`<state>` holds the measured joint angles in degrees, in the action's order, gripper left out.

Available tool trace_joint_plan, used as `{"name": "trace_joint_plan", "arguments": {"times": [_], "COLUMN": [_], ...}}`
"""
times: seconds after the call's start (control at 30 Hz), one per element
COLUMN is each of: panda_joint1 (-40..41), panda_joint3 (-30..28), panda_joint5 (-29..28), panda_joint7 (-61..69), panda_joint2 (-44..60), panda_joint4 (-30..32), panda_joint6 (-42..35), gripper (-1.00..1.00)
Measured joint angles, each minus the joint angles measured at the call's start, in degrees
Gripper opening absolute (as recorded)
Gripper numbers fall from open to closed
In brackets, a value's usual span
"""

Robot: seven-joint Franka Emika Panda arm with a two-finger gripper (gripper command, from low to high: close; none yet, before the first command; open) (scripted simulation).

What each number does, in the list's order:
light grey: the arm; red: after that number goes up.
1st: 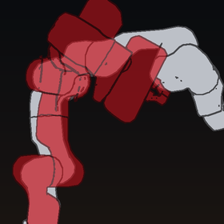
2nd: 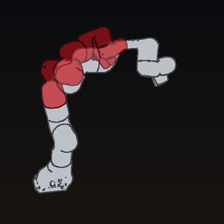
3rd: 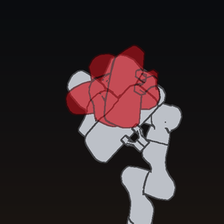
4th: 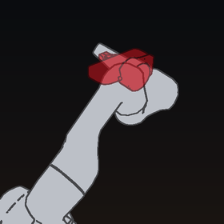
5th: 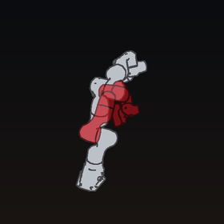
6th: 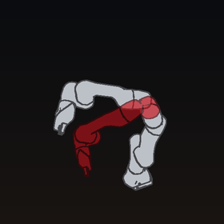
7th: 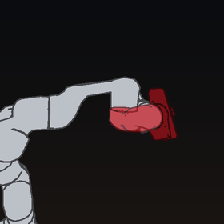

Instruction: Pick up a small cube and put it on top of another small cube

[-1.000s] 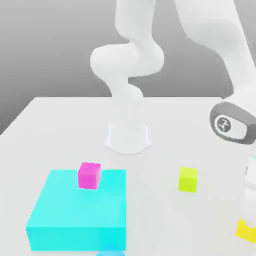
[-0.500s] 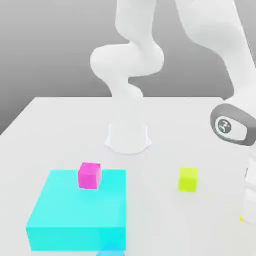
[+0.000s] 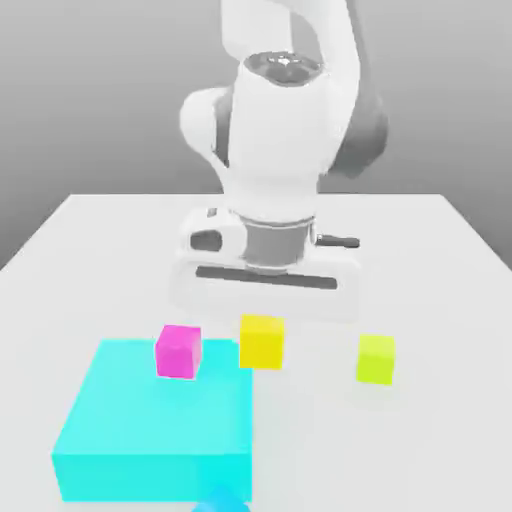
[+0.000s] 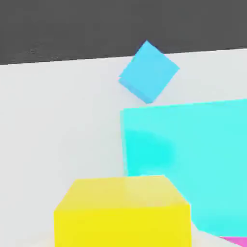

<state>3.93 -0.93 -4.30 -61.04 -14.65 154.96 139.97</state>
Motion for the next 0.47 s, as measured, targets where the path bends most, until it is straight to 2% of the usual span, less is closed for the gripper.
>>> {"name": "trace_joint_plan", "arguments": {"times": [0.17, 0.33, 0.37, 0.47], "panda_joint1": [7.6, 8.8, 8.7, 8.7], "panda_joint3": [-3.3, -4.0, -4.1, -4.1], "panda_joint5": [1.4, 1.8, 1.8, 1.8], "panda_joint7": [-8.7, -9.9, -9.9, -9.9], "panda_joint2": [-9.5, -2.5, -1.0, -1.0], "panda_joint4": [6.4, 9.5, 9.9, 9.9], "panda_joint6": [-2.7, 7.4, 9.3, 9.3], "gripper": [-1.0, -1.0, 1.0, 1.0]}}
